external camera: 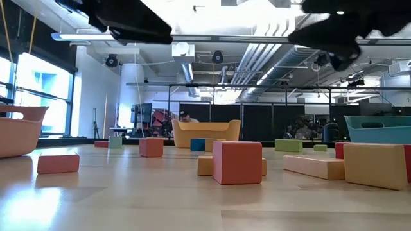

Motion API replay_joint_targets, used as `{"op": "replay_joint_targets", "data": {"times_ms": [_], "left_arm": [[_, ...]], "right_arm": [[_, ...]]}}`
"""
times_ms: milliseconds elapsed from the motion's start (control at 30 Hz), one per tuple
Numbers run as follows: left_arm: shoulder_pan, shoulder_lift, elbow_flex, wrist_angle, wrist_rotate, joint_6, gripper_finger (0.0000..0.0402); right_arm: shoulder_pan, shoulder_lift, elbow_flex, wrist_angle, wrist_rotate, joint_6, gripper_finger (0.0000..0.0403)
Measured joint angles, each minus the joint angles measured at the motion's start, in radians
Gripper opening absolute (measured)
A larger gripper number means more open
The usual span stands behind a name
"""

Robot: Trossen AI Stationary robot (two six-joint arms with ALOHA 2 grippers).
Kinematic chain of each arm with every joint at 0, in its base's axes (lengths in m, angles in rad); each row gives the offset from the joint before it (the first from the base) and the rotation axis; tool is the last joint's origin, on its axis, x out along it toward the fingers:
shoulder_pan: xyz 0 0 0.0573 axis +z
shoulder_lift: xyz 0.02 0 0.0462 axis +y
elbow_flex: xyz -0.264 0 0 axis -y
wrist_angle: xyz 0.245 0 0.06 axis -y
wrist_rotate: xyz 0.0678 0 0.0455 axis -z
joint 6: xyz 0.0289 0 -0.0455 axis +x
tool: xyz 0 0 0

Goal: Sort blocks by size
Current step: Put the thin blue rectangular block into the yellow bin

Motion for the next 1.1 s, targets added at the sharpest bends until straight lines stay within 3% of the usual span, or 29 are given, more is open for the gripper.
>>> {"op": "replay_joint_targets", "data": {"times_ms": [200, 333, 500, 667, 867, 1100], "left_arm": [[0.003, 0.007, 0.0, 0.009, -0.003, -0.011, 0.0174], [0.007, 0.007, 0.0, 0.032, -0.004, -0.015, 0.0174], [0.007, 0.007, 0.0, 0.03, -0.003, -0.053, 0.0174], [0.007, 0.007, 0.0, 0.028, -0.003, -0.057, 0.0174], [0.007, 0.007, 0.0, 0.02, -0.003, -0.062, 0.0174], [0.006, 0.034, 0.0, 0.021, -0.003, -0.054, 0.0174]], "right_arm": [[0.078, -0.086, 0.004, -0.223, -0.078, 0.214, 0.0193], [0.152, -0.13, 0.095, -0.582, -0.185, 0.551, 0.0192], [0.251, -0.095, 0.281, -1.09, -0.389, 1.019, 0.0185], [0.362, -0.007, 0.469, -1.416, -0.426, 1.303, 0.0173], [0.461, 0.143, 0.56, -1.562, -0.371, 1.571, 0.0163], [0.476, 0.272, 0.56, -1.586, -0.405, 1.669, 0.0177]]}}
